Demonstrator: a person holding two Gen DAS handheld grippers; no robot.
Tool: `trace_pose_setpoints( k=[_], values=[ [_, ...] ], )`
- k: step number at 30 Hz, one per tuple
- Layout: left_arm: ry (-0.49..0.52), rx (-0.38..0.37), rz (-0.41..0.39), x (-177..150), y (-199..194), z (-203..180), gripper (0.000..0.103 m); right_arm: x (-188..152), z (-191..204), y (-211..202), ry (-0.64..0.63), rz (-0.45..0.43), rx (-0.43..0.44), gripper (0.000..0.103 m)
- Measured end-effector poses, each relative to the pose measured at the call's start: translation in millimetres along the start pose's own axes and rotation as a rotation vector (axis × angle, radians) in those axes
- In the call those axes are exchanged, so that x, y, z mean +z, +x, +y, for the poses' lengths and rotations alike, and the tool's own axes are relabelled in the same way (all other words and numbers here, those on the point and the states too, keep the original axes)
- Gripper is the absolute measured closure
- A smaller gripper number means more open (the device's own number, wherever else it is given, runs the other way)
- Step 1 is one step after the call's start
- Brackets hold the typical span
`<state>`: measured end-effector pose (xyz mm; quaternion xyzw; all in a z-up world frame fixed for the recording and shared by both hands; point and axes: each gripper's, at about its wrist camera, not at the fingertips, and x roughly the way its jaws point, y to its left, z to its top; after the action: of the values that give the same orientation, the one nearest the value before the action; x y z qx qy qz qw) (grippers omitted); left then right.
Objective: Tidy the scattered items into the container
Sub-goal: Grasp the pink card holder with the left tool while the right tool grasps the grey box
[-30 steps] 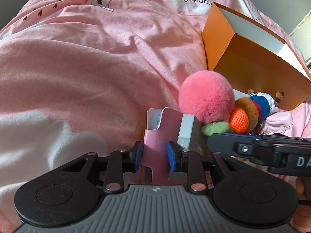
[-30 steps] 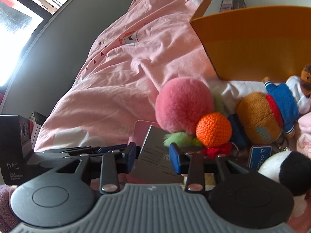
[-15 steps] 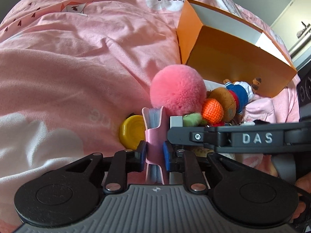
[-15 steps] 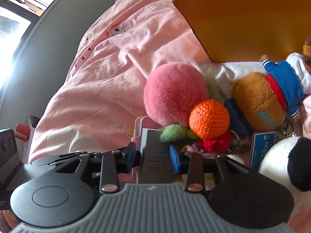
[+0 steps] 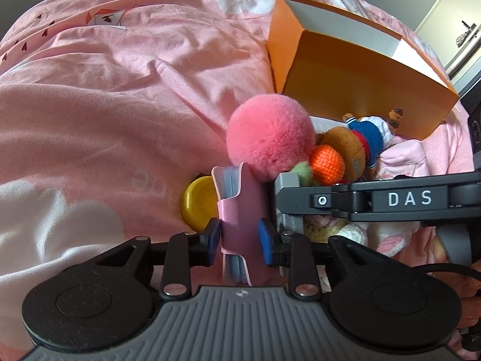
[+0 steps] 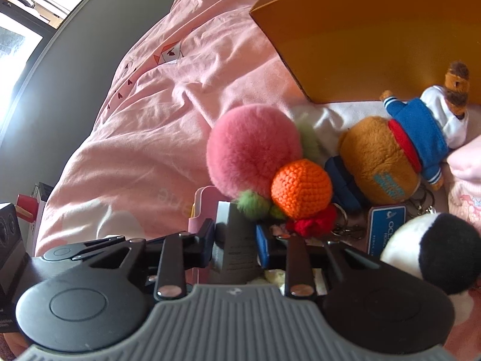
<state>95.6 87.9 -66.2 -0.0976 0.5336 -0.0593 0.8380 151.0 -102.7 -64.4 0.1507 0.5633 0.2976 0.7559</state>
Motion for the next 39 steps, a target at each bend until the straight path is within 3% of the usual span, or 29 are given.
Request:
trace_pose_setpoints(
  k=[7, 14, 20, 29, 39],
  values=[
    [0.047, 0.000, -0.014, -1, 0, -14, 0.066, 0, 5, 0, -0.015, 0.009, -0.029, 0.072],
    [0.078, 0.013, 0.013, -4, 7, -25, 0.072, -2, 21, 7, -0.154, 0.017, -0.144, 0.071],
    [0.025, -0.016, 0.018, -6, 7, -17, 0.072, -4, 11, 3, -0.146, 0.022, -0.121, 0.072],
    [0.026, -0.015, 0.019, -8, 13, -20, 0.079, -9, 18, 7, -0.231, 0.015, -0.172, 0.073],
    [0.017, -0.013, -0.025, -5, -5, -21, 0.082, -8, 13, -12, -0.194, -0.018, -0.100, 0.076]
  ],
)
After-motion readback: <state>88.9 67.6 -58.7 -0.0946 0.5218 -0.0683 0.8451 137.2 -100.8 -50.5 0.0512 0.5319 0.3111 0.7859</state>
